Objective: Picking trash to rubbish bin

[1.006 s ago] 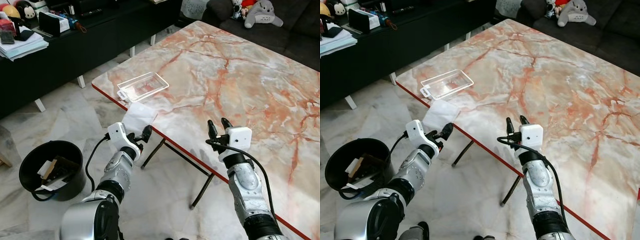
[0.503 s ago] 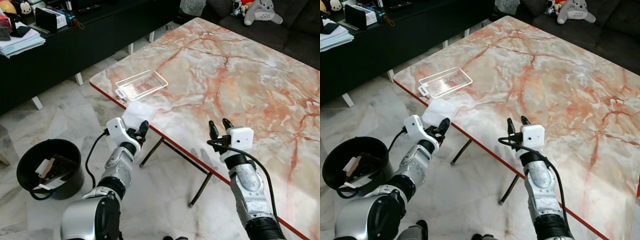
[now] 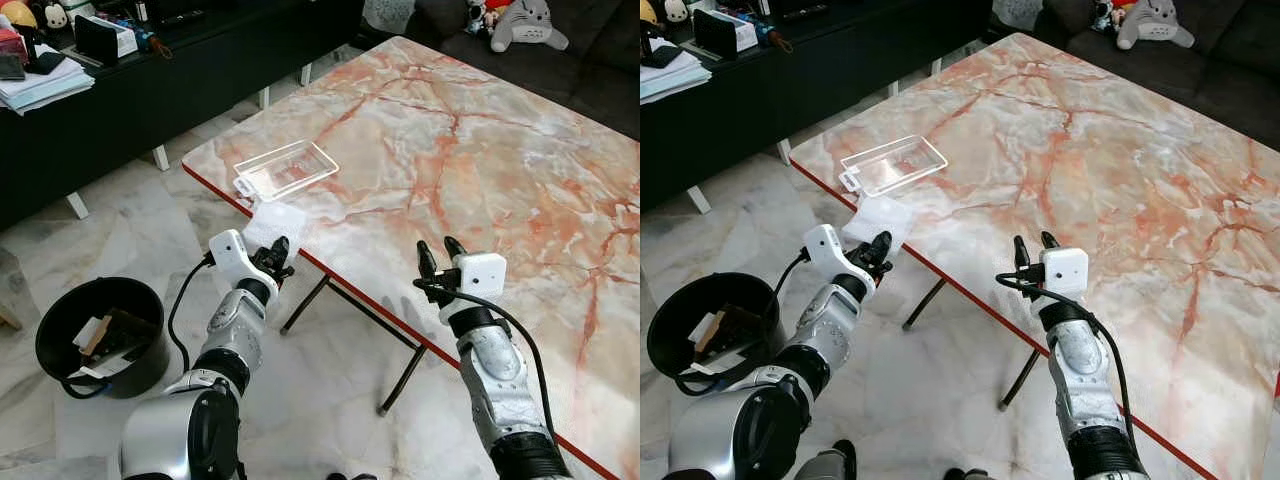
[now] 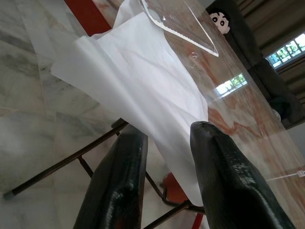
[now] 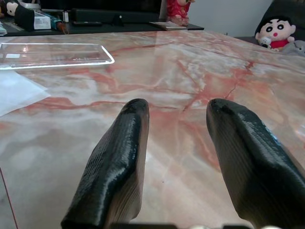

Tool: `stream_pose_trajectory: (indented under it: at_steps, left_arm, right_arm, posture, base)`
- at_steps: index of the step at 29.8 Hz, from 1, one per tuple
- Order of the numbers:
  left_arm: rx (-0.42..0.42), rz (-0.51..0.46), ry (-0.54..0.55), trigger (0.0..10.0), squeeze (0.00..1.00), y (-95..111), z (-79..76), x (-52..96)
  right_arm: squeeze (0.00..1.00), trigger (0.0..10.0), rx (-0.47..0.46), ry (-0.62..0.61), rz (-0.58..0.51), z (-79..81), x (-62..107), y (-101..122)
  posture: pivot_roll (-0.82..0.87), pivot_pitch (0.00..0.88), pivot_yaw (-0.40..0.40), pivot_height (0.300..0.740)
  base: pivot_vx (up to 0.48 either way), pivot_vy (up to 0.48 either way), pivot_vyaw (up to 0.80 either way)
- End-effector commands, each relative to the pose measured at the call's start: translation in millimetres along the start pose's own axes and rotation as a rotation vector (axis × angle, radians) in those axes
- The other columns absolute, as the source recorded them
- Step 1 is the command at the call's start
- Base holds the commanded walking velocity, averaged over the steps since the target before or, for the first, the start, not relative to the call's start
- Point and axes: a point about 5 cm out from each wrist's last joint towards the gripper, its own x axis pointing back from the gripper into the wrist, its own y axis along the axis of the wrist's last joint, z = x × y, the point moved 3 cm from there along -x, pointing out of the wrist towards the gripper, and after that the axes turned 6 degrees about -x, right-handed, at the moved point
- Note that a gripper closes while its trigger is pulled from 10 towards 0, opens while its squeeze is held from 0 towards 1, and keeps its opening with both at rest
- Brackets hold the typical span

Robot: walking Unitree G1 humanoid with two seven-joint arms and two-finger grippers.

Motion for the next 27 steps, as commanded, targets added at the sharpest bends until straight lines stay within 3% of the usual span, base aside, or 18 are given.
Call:
stream_pose_trajectory:
  at_steps: [1,17,19,21,27]
  left_arm:
    - [0.008,0.0,-0.016,0.0,0.0,-2,-5.2,-0.7]
    - [-0.039,-0.031,-0.077,0.0,0.0,-3,-18.8,0.6]
    - [-0.085,-0.038,-0.098,2.4,0.0,-4,-22.9,1.6]
    - [-0.121,-0.049,-0.12,10.0,0.0,-5,-27.0,3.3]
    - [-0.211,-0.088,-0.147,10.0,0.0,-3,-34.2,6.5]
  right_arm:
    - [0.0,10.0,0.0,-0.011,0.009,-3.0,0.0,-1]
    - [0.0,10.0,-0.011,-0.017,0.0,-0.6,-6.3,-1]
    - [0.0,10.0,-0.013,-0.019,0.0,-0.3,-7.1,-1]
    - [0.0,10.0,-0.014,-0.022,0.0,-0.2,-7.5,-2]
    - [0.0,10.0,-0.016,-0.04,-0.005,-2.9,-7.5,-1]
  posture:
    - [0.08,0.125,-0.162,0.74]
    - [0.11,0.079,-0.133,0.74]
    - [0.12,0.069,-0.125,0.74]
    - [0.12,0.065,-0.123,0.74]
    - [0.12,0.059,-0.116,0.74]
  base:
    - [0.0,0.0,0.0]
    - [0.0,0.0,0.0]
    - [0.0,0.0,0.0]
    - [0.0,0.0,0.0]
    - [0.0,0.0,0.0]
